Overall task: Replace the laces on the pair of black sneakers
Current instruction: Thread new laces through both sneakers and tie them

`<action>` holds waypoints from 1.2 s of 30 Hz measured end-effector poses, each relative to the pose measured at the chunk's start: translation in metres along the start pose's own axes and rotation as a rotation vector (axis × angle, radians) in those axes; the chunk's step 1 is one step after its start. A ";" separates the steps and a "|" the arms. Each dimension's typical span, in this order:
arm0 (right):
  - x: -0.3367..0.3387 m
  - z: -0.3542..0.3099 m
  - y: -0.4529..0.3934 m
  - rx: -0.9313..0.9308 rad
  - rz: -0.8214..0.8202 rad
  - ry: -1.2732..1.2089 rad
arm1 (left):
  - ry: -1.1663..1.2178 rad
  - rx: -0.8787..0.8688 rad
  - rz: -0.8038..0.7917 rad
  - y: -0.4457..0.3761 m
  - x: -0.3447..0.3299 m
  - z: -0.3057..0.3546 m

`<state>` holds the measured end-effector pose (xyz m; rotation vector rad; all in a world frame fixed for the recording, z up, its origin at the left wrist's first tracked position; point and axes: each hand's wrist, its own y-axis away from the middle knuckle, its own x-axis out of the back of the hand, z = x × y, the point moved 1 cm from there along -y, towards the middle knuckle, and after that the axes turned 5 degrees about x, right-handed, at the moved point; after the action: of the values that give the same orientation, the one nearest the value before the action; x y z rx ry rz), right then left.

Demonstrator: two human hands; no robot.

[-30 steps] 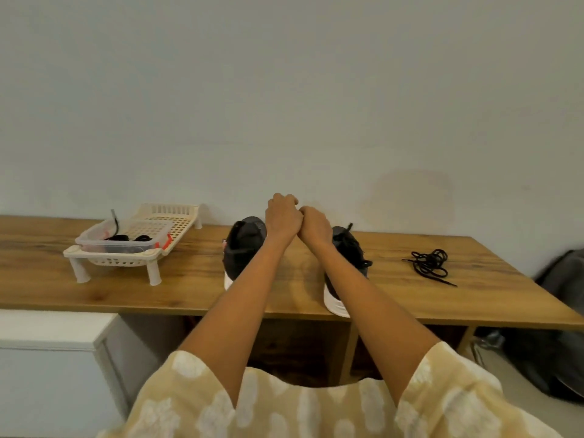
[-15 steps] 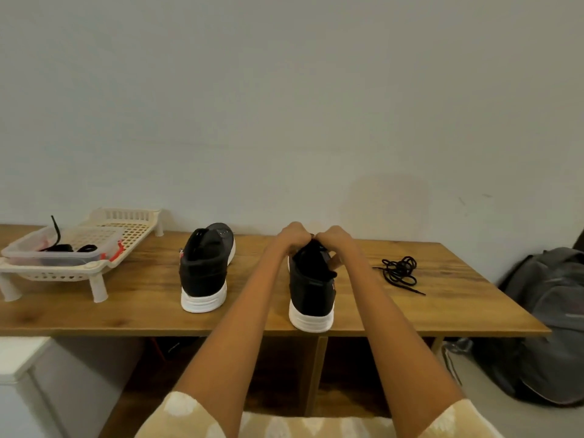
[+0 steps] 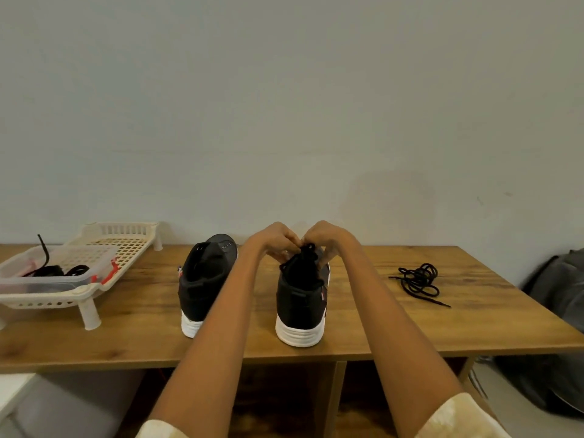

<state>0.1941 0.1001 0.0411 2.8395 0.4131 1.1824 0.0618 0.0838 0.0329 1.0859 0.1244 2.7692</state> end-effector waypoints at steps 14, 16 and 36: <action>0.016 0.013 0.018 0.243 -0.081 -0.082 | 0.089 -0.126 0.286 0.010 -0.018 -0.030; 0.019 0.011 0.018 0.274 -0.079 0.054 | 0.092 -0.131 0.304 0.009 -0.016 -0.033; 0.005 0.030 0.034 0.265 0.162 -0.127 | 0.105 -0.124 0.310 0.017 -0.023 -0.015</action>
<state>0.2262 0.0711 0.0284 3.2091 0.3641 1.0306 0.0661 0.0625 0.0096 1.0035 -0.2202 3.0574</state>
